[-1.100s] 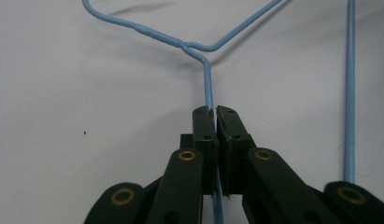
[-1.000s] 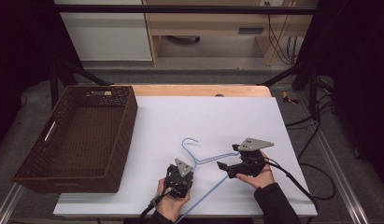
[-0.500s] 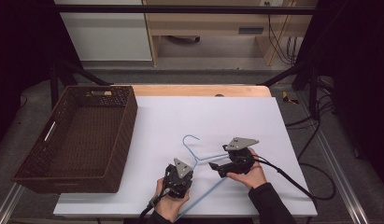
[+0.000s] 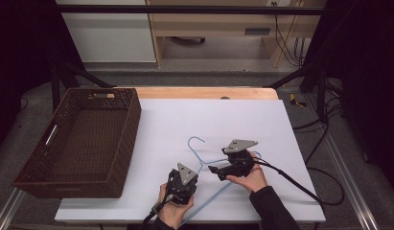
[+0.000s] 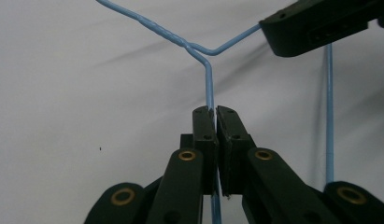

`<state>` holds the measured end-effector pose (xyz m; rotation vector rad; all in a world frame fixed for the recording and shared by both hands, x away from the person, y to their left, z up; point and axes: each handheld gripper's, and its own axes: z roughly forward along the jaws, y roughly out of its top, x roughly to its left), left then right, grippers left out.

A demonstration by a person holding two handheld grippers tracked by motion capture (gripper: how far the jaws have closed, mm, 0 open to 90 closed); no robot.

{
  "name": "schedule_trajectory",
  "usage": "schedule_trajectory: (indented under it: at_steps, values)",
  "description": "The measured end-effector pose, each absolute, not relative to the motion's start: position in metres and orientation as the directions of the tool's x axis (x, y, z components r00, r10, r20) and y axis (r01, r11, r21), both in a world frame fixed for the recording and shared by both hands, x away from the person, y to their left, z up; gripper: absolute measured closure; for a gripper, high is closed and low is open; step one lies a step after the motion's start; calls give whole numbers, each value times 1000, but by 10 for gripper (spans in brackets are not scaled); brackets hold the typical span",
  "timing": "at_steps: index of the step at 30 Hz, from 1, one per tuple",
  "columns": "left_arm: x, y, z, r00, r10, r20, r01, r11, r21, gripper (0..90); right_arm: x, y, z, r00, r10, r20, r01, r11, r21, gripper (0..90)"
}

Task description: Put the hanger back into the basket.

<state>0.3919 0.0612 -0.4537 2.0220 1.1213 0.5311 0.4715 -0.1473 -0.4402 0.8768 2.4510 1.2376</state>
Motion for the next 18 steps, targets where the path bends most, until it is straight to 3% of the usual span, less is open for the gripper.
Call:
schedule_trajectory:
  at_steps: [14, 18]
  values:
    - [387, 60, -450, 534, 845, 9, 515, -333, 790, 873, 484, -113, -436, -774, 627, 90, 425, 409, 807, 295]
    - [386, 60, -449, 538, 843, 18, 504, -338, 795, 873, 486, -107, -438, -775, 620, 121, 441, 395, 806, 388]
